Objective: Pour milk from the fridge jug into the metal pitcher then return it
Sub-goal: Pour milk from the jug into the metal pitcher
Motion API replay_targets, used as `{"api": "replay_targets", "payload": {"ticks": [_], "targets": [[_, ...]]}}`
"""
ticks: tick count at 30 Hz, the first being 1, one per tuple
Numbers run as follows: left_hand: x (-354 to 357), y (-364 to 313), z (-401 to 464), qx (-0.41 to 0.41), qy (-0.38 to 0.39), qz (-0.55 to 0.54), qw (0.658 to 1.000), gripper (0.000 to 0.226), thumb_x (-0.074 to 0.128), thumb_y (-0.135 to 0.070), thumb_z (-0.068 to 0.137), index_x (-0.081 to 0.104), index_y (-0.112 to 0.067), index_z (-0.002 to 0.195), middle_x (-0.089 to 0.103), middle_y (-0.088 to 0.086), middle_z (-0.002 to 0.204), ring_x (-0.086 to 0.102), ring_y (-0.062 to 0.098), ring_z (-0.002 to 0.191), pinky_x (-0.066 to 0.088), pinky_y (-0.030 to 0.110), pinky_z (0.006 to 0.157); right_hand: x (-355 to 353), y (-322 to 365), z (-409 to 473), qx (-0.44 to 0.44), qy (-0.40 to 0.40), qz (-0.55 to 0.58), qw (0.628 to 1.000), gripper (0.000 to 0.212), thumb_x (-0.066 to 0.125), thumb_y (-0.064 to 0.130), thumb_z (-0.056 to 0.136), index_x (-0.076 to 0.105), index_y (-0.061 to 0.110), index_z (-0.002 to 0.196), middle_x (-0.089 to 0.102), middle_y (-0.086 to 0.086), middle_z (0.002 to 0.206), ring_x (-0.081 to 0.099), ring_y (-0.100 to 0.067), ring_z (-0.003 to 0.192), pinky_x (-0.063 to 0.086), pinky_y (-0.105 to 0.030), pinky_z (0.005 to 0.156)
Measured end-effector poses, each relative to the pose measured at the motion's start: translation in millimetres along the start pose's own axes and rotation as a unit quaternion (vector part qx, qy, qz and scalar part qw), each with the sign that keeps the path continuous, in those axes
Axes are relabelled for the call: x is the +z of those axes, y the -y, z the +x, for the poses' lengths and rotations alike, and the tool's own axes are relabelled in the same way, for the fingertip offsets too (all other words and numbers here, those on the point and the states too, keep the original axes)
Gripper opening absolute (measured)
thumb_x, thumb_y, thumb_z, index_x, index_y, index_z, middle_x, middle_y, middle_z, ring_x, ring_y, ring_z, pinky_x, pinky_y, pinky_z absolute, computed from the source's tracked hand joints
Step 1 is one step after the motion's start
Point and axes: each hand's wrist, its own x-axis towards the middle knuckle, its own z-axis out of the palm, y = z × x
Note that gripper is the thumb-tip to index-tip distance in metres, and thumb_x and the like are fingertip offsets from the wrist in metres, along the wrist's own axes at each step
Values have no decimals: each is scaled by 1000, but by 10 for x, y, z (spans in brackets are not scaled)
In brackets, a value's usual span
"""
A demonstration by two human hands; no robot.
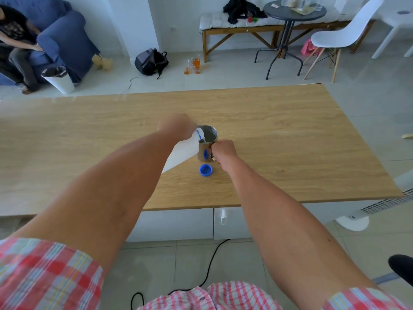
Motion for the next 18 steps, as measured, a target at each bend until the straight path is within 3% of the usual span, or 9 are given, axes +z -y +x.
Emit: {"api": "replay_targets", "payload": {"ticks": [18], "targets": [[24,25,18,-1,1,-5,1000,29,43,-39,101,59,-14,99,53,4,81,58,29,89,40,36,73,27,-21,18,5,-1,0,1000,25,44,2,89,67,10,93,56,-5,75,43,-20,60,31,-28,50]]}}
